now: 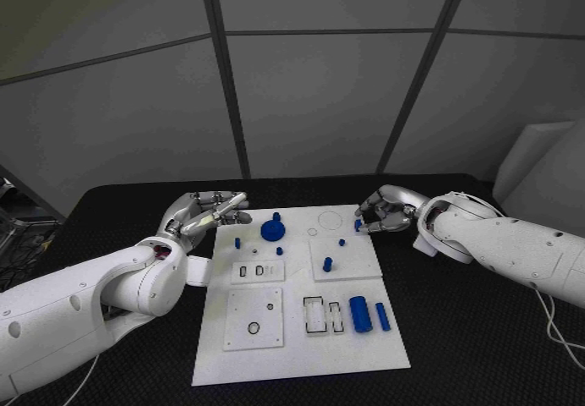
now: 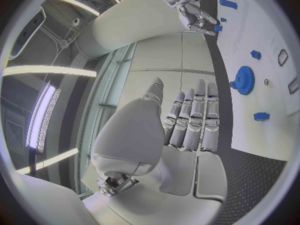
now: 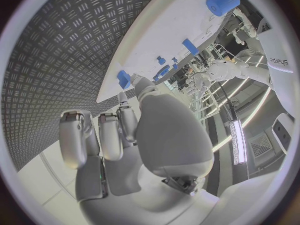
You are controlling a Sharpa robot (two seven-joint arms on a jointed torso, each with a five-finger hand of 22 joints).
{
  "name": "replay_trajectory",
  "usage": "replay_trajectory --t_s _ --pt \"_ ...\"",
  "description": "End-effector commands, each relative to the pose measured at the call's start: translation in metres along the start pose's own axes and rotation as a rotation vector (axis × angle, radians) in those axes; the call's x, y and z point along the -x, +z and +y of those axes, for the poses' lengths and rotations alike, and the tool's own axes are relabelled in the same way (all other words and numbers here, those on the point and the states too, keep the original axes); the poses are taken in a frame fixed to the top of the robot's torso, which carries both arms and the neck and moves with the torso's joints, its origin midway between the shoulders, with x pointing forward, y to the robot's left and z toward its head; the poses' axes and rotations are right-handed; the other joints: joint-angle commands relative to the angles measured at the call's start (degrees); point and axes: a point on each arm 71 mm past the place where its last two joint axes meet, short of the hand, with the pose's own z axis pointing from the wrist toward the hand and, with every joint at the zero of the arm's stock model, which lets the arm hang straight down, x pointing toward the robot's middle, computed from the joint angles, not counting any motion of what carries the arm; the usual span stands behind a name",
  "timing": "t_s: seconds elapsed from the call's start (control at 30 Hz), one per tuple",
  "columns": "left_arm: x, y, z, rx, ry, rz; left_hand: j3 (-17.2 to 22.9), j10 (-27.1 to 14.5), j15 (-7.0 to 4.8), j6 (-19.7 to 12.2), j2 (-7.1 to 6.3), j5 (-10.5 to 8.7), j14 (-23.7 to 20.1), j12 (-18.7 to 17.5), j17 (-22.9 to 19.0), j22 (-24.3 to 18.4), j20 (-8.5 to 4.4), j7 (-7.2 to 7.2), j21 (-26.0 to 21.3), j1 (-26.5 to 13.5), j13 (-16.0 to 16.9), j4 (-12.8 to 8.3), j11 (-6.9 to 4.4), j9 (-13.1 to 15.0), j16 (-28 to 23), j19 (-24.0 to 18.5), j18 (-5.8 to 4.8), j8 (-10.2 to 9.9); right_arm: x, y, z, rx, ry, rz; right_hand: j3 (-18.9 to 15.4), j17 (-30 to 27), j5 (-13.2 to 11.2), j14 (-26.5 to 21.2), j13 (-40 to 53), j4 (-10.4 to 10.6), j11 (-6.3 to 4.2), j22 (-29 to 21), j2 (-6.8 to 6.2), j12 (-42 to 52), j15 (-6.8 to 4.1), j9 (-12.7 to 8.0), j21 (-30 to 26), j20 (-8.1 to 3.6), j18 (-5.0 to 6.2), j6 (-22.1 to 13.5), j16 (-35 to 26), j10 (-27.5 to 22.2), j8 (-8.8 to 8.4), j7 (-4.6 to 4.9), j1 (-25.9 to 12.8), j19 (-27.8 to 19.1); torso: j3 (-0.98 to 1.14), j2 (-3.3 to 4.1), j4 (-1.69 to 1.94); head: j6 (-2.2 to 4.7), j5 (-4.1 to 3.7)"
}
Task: Assemble the parts on the task board
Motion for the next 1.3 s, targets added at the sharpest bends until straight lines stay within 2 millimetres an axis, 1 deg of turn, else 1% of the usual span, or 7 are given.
replay_trajectory --t_s 0.03,0.2,0.33,0.6,0.83,1.17,1.3 --pt "-0.0023 0.0005 -0.0017 -0.014 -0.001 0.016 -0.4 -0.2 0.01 0.1 0.33 -0.33 -0.2 -0.2 0.1 -0.1 0.33 0.53 -0.3 0.0 -0.1 0.0 0.1 0.0 -0.2 0.0 -1.05 -0.3 -0.0008 0.001 0.0003 -0.004 -0.014 0.012 0.1 6.1 0.2 4.1 1.7 -0.3 0.09 8.0 0.64 0.2 0.0 0.1 -0.3 -0.03 0.48 0.6 -0.1 -0.2 0.31 -0.1 0.1 0.2 0.02 -0.02 0.04 -0.03 0.07" --pt "-0.0021 0.0006 -0.0015 -0.014 -0.001 0.015 -0.4 -0.2 0.01 0.1 0.33 -0.33 -0.2 -0.2 0.1 -0.1 0.33 0.53 -0.3 0.0 -0.1 0.0 0.1 0.0 -0.2 0.0 -1.05 -0.3 -0.0027 0.0026 0.0011 -0.003 -0.022 0.021 0.2 6.1 0.2 4.1 1.8 -0.3 -0.01 8.1 0.92 0.3 -0.06 0.2 -0.3 -0.07 0.47 1.3 -0.1 -0.1 0.61 -0.21 0.1 0.3 0.0 -0.01 0.06 -0.16 0.11" --pt "-0.0015 0.0006 -0.0014 -0.013 0.0 0.013 -0.4 -0.2 0.01 0.1 0.33 -0.33 -0.2 -0.2 0.1 -0.1 0.33 0.53 -0.3 0.0 -0.1 0.0 0.1 0.0 -0.2 0.0 -1.05 -0.3 -0.0054 0.0033 0.0009 -0.004 -0.026 0.028 0.2 6.2 0.2 4.1 1.9 -0.4 -0.06 8.1 1.06 0.4 -0.11 0.3 -0.3 -0.1 0.45 1.7 0.0 0.0 0.75 -0.28 0.1 0.3 0.02 0.03 -0.04 -0.2 0.28" --pt "-0.0012 0.0005 -0.0014 -0.012 0.0 0.013 -0.4 -0.3 0.02 0.1 0.4 -0.32 -0.2 -0.2 0.1 -0.1 0.34 0.53 -0.4 0.0 -0.1 0.0 0.11 0.0 -0.2 0.0 -1.04 -0.3 -0.0076 0.0037 -0.0016 -0.012 -0.028 0.031 0.3 6.2 0.1 4.1 2.0 -0.4 -0.16 8.2 1.35 0.5 -0.19 0.4 -0.3 -0.16 0.45 2.2 0.0 0.1 0.99 -0.39 0.0 0.4 -0.01 0.0 -0.01 -0.37 0.22" --pt "-0.0012 0.0006 -0.0013 -0.012 0.0 0.014 -0.4 -0.3 0.02 0.1 0.42 -0.31 -0.2 -0.2 0.1 -0.1 0.35 0.53 -0.4 0.0 -0.1 0.0 0.11 0.0 -0.2 0.0 -1.04 -0.3 -0.0083 0.0044 -0.0021 -0.016 -0.028 0.033 0.3 6.2 0.1 4.1 2.0 -0.3 -0.22 8.2 1.49 0.5 -0.24 0.4 -0.2 -0.2 0.45 2.5 0.0 0.1 1.12 -0.46 0.0 0.4 0.04 0.01 -0.02 -0.5 0.24" --pt "-0.0014 0.0007 -0.0012 -0.012 -0.001 0.014 -0.4 -0.3 0.02 0.1 0.42 -0.31 -0.2 -0.2 0.1 -0.1 0.35 0.53 -0.4 0.0 -0.1 0.0 0.11 0.0 -0.2 0.0 -1.04 -0.3 -0.009 0.0063 -0.0007 -0.017 -0.029 0.023 0.3 6.4 -0.2 4.2 2.1 -0.3 -0.35 8.3 1.76 0.7 -0.34 0.5 -0.2 -0.29 0.41 3.2 0.0 0.2 1.39 -0.61 -0.2 0.5 0.03 -0.01 -0.03 -0.64 0.15" --pt "-0.0017 0.0009 -0.001 -0.012 -0.001 0.015 -0.4 -0.3 0.02 0.1 0.42 -0.31 -0.2 -0.2 0.1 -0.1 0.35 0.53 -0.4 0.0 -0.1 0.0 0.11 0.0 -0.2 0.0 -1.04 -0.3 -0.0083 0.0067 -0.0011 -0.021 -0.03 0.011 0.3 6.3 -0.3 4.2 2.1 -0.2 -0.41 8.3 1.83 0.7 -0.4 0.5 -0.2 -0.34 0.42 3.4 0.0 0.3 1.5 -0.69 -0.4 0.5 0.03 -0.05 0.0 -0.92 0.19"
